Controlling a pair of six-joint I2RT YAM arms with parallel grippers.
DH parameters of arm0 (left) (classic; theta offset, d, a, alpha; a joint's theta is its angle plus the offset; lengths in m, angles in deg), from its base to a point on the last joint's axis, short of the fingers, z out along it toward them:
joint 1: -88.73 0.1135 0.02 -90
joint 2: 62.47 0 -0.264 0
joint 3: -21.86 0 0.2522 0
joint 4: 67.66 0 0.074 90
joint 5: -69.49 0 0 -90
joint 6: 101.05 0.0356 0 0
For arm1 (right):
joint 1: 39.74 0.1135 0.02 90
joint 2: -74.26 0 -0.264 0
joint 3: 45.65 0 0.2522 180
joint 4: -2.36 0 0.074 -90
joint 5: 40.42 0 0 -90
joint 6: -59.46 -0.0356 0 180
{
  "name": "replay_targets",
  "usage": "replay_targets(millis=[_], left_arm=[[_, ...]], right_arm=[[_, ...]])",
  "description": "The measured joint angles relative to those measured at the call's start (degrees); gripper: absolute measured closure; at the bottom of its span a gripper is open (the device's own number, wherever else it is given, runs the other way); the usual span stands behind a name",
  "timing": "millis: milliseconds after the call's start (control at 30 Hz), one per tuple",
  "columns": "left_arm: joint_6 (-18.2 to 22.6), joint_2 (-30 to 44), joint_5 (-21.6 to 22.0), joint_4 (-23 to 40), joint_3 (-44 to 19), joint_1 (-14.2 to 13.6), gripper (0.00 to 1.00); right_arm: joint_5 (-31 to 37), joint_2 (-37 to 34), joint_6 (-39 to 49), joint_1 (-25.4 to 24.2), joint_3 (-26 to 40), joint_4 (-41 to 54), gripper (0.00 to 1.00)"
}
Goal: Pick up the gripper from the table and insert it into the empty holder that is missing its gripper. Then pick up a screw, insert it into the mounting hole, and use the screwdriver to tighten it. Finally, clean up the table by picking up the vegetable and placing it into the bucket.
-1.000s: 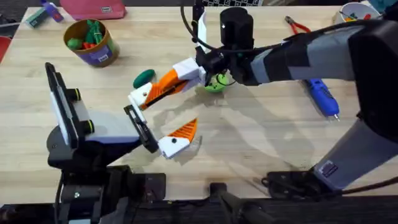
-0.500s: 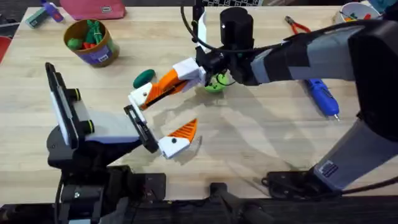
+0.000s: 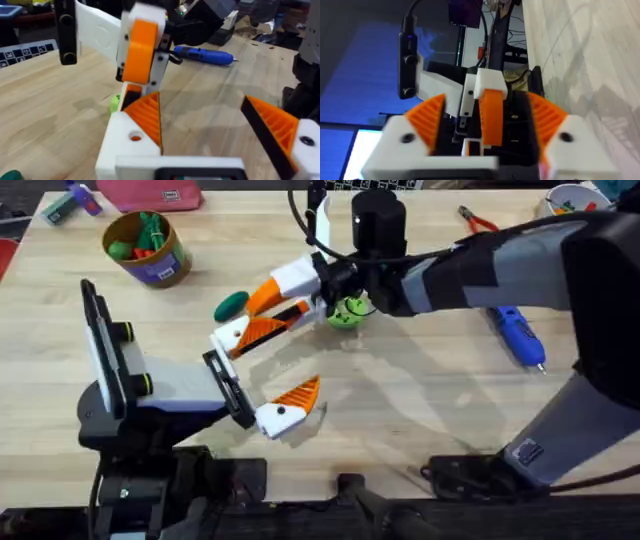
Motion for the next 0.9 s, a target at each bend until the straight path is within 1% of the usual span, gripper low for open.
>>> replay_targets(millis=[33, 67, 100, 367, 433, 467, 533, 633, 700, 800, 900], left_arm=[[-0.1, 0.0, -0.1, 0.0, 0.0, 0.0, 0.013], [-0.2, 0.0, -0.2, 0.0, 0.0, 0.0, 0.013], [-0.2, 0.0, -0.2, 0.0, 0.0, 0.0, 0.014], [-0.2, 0.0, -0.2, 0.0, 0.0, 0.0, 0.013], [-0.2, 0.0, -0.2, 0.0, 0.0, 0.0, 0.013], [-0.2, 0.0, -0.2, 0.0, 0.0, 0.0, 0.013], [-0.2, 0.0, -0.2, 0.0, 0.0, 0.0, 0.013], [-0.2, 0.0, -0.3, 0.0, 0.0, 0.0, 0.013], [-0.2, 0.0, -0.4, 0.0, 0.0, 0.0, 0.013], [-0.2, 0.0, -0.4, 0.0, 0.0, 0.0, 0.013], [-0.2, 0.0, -0.4, 0.0, 0.0, 0.0, 0.013]], right_arm=[[0.0, 0.0, 0.1, 0.0, 0.1, 0.0, 0.123], [0.0, 0.0, 0.3, 0.1, 0.2, -0.1, 0.041], [0.0, 0.0, 0.3, 0.2, 0.2, -0.2, 0.017], [0.0, 0.7, 0.6, -0.6, 0.2, 0.3, 0.009], [0.2, 2.5, 2.0, -1.9, 0.2, 3.3, 0.009], [0.5, 4.0, 3.3, -2.7, 0.2, 6.5, 0.01], [2.1, 8.0, 7.4, -4.8, 0.3, 16.6, 0.009], [7.0, 14.7, 16.3, -8.4, 0.7, 35.6, 0.009], [12.3, 19.1, 23.4, -11.0, 1.1, 49.4, 0.009], [21.5, 24.2, 32.5, -13.4, 2.4, 66.0, 0.008], [32.1, 27.1, 40.7, -14.6, 7.1, 81.8, 0.009]])
